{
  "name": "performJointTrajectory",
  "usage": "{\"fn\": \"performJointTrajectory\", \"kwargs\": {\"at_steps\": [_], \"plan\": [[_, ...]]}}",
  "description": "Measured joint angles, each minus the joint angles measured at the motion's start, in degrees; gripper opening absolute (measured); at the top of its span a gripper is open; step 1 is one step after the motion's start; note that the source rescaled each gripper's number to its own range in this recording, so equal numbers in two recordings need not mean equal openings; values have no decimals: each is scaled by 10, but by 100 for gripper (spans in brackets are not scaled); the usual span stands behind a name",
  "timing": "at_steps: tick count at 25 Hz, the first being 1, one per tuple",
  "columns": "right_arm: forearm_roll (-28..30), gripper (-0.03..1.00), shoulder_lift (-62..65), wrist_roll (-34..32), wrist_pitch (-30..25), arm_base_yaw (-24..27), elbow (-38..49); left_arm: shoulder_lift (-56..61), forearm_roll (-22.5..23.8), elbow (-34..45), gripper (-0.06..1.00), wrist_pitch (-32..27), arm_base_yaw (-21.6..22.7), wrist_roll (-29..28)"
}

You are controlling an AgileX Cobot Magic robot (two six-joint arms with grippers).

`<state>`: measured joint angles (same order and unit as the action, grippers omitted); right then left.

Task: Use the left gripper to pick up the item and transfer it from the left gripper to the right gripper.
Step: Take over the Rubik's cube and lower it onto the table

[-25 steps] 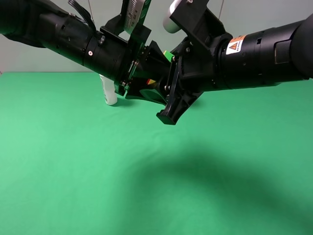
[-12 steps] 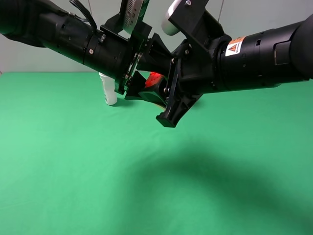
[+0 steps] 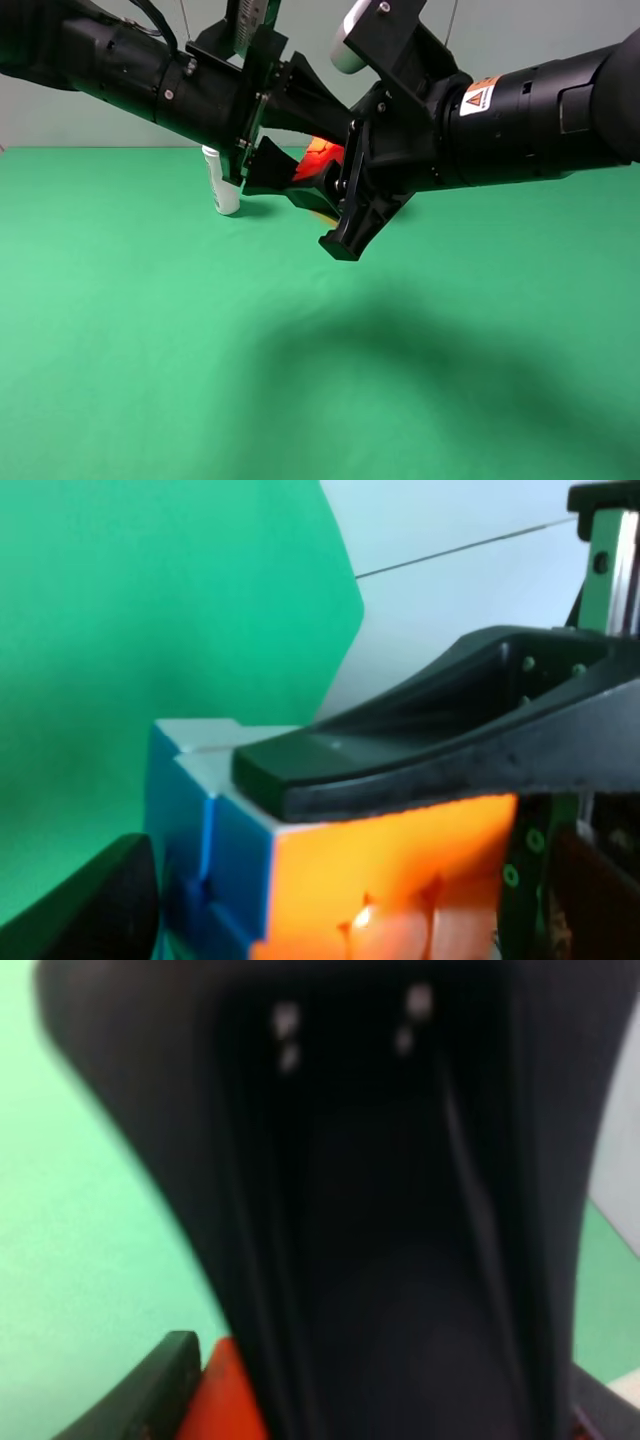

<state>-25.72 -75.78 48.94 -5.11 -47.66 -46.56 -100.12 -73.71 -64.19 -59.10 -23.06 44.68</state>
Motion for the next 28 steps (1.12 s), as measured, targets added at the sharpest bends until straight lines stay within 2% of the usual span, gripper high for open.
{"fn": "performJointTrajectory", "kwargs": {"at_steps": [9,13,16,19,21,23,28], "plan": [[0,1,0,0,0,0,0,47,88,0,44,-5,31,-35],[0,1,0,0,0,0,0,72,129,0,44,9,33,-37],[0,1,0,0,0,0,0,82,143,0,45,17,33,-37],[0,1,0,0,0,0,0,86,150,0,57,25,33,-42],[0,1,0,0,0,0,0,91,151,0,79,38,33,-53],[0,0,0,0,0,0,0,98,154,0,91,58,33,-65],[0,1,0,0,0,0,0,125,166,0,98,99,33,-78]]}}
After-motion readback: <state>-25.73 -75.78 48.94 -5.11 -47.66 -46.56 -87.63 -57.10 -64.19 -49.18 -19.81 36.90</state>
